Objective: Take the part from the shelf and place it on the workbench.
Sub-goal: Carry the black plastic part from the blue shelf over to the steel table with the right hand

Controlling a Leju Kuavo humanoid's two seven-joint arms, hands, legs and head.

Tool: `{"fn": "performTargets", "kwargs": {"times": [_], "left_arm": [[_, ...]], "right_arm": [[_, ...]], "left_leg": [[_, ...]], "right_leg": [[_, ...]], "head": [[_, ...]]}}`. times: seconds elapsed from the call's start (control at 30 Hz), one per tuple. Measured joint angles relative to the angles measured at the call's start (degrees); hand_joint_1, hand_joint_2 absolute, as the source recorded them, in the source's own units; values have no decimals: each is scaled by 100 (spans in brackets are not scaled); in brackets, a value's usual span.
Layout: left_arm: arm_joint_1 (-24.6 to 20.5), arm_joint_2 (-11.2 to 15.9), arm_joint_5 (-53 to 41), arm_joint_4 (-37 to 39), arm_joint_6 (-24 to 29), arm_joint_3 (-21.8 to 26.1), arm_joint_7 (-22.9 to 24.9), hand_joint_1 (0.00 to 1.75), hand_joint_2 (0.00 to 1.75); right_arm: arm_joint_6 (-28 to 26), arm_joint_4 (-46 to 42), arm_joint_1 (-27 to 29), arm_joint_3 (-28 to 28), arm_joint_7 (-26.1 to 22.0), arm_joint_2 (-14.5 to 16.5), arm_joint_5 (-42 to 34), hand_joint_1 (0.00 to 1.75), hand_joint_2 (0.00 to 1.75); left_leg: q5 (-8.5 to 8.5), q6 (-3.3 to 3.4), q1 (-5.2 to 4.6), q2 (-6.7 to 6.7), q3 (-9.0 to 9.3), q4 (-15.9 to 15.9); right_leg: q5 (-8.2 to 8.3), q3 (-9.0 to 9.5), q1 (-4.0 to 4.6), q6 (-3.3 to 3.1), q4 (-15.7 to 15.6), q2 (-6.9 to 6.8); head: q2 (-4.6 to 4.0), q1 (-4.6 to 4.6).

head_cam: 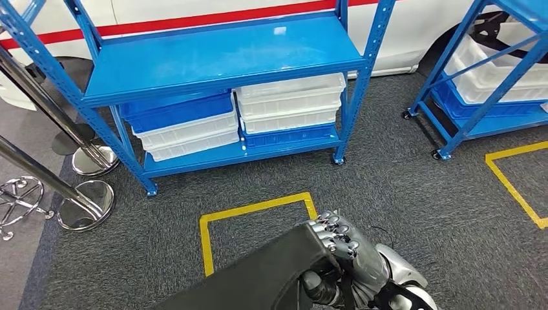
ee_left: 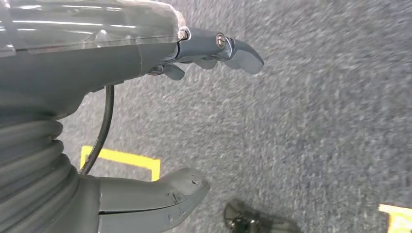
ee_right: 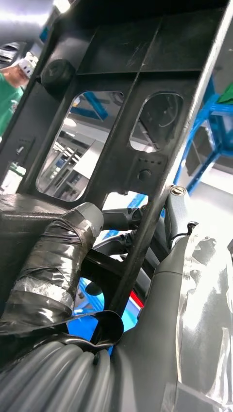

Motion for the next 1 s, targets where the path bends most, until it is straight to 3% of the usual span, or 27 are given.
{"fn": "performTargets", "kwargs": {"times": [0.1,0.13,0.17,0.2,0.23,0.3,0.37,0.43,0.5,0.6,0.63,0.67,0.7,0.77,0.83,0.87,0.93,1.0], "left_arm": [[-6,29,0,0,35,2,-17,0,175],[-4,32,1,0,41,2,-18,0,175],[-4,32,2,0,54,2,-22,0,175],[-6,32,3,0,76,4,-31,0,175],[-9,32,5,0,103,7,-47,0,175],[-11,48,4,1,146,15,-110,0,175],[-12,62,-18,3,171,19,-201,0,175],[-39,58,-48,4,172,19,-279,0,175],[-73,49,-58,4,107,19,-329,0,175],[-55,16,-56,6,-48,19,-363,0,175],[-45,8,-55,7,-93,19,-363,0,175],[-41,0,-53,7,-132,19,-361,0,175],[-43,-10,-52,7,-157,19,-357,0,175],[-50,-34,-52,8,-174,20,-342,0,175],[-52,-49,-50,9,-175,23,-325,0,175],[-51,-51,-47,9,-175,27,-317,0,175],[-59,-54,-42,9,-175,33,-310,0,175],[-75,-56,-39,9,-176,38,-309,0,175]], "right_arm": [[43,14,-71,-23,37,-29,-31,175,175],[51,20,-77,-28,45,-40,-31,175,175],[59,27,-81,-31,54,-51,-32,175,175],[66,33,-91,-31,63,-60,-32,175,175],[74,37,-114,-31,74,-67,-32,175,175],[96,42,-201,-30,113,-80,-35,175,175],[122,48,-296,-34,162,-100,-52,175,175],[158,51,-346,-46,186,-134,-84,175,175],[185,51,-379,-72,190,-188,-137,175,175],[257,51,-385,-125,188,-244,-303,175,175],[296,51,-361,-136,188,-249,-380,175,175],[340,51,-337,-143,189,-251,-459,175,175],[380,51,-320,-145,190,-251,-535,175,175],[459,50,-300,-147,199,-248,-686,175,175],[528,43,-260,-136,204,-224,-807,175,175],[554,36,-219,-127,195,-206,-850,175,175],[585,17,-117,-101,165,-179,-910,175,175],[592,-4,-52,-78,146,-165,-940,175,175]], "left_leg": [[-637,-63,22,-178,-438,1102],[-733,-67,23,-191,-545,1396],[-707,-60,24,-196,-555,1485],[-574,-43,23,-209,-457,1345],[-368,-9,19,-253,-257,993],[-44,85,10,-471,189,165],[42,141,-4,-606,392,-241],[66,154,8,-509,417,-345],[118,191,39,-377,428,-458],[156,225,41,-172,389,-485],[156,226,41,-104,378,-477],[153,223,44,-37,371,-468],[148,216,50,25,369,-457],[124,180,60,139,382,-429],[89,114,40,234,392,-395],[79,80,26,278,392,-386],[68,18,21,374,393,-377],[-78,-44,48,264,337,-221]], "right_leg": [[90,-108,10,-78,5,120],[113,-141,19,-81,15,164],[131,-168,28,-78,25,211],[145,-185,36,-73,33,263],[159,-193,43,-64,38,317],[188,-213,48,-35,42,424],[237,-256,33,25,44,528],[281,-306,22,103,49,621],[161,-412,41,166,214,503],[-389,-856,24,238,1179,221],[-500,-985,5,260,1485,189],[-504,-1030,-14,280,1617,165],[-409,-973,-35,298,1550,141],[-47,-577,-68,317,862,-2],[154,-234,-43,284,194,-195],[164,-183,-24,245,63,-237],[168,-212,-6,145,36,-155],[200,-243,-10,65,28,-53]], "head": [[0,-1],[0,-1],[0,-1],[0,-1],[0,-1],[0,0],[0,0],[0,0],[0,2],[0,3],[0,4],[0,3],[0,3],[0,3],[0,2],[0,0],[0,-4],[0,-3]]}}
